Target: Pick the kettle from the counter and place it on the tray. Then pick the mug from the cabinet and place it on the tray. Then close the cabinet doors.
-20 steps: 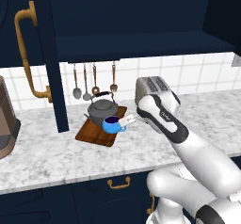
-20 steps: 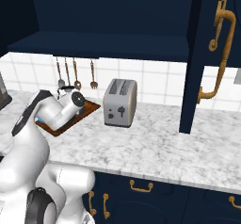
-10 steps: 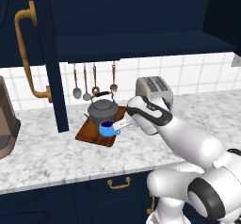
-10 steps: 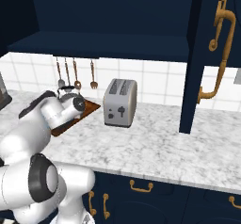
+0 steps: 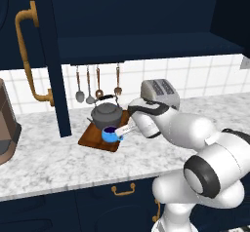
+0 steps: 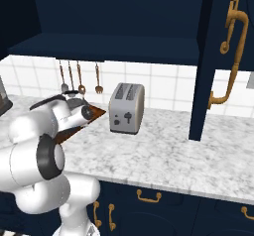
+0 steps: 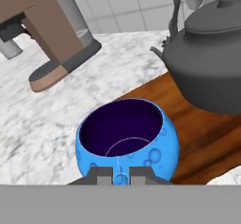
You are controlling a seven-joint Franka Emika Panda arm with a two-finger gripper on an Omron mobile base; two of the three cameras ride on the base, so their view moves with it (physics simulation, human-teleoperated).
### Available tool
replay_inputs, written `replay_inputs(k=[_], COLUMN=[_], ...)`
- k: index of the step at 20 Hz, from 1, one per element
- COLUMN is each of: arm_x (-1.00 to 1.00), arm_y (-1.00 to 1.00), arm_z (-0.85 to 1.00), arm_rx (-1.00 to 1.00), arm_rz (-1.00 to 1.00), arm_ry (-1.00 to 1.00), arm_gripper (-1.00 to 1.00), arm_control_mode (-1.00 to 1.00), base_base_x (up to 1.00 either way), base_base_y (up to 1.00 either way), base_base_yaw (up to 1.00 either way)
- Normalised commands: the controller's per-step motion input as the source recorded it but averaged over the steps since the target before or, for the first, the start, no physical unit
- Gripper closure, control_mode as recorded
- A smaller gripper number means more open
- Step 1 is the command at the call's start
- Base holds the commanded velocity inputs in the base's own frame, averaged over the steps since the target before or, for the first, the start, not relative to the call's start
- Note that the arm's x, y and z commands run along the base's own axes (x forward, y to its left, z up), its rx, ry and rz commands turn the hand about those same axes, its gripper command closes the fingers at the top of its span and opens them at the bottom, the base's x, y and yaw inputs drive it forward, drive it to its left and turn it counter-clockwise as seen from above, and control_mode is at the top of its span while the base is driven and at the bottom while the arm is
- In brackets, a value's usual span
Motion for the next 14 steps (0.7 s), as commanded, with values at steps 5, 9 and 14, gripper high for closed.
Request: replay_inputs(k=[5,9,14], arm_x=[0.27,0.24,0.23], arm_y=[0.07,0.11,0.12], arm_z=[-0.15,-0.12,-0.05], arm_rx=[0.0,0.0,0.0], arm_rz=[0.0,0.0,0.0], arm_ry=[0.0,0.0,0.0], arm_gripper=[1.0,1.0,1.0], arm_control_mode=[-1.0,-1.0,-1.0], base_base_x=[0.0,0.0,0.0], base_base_y=[0.0,0.0,0.0], base_base_yaw=[0.0,0.0,0.0])
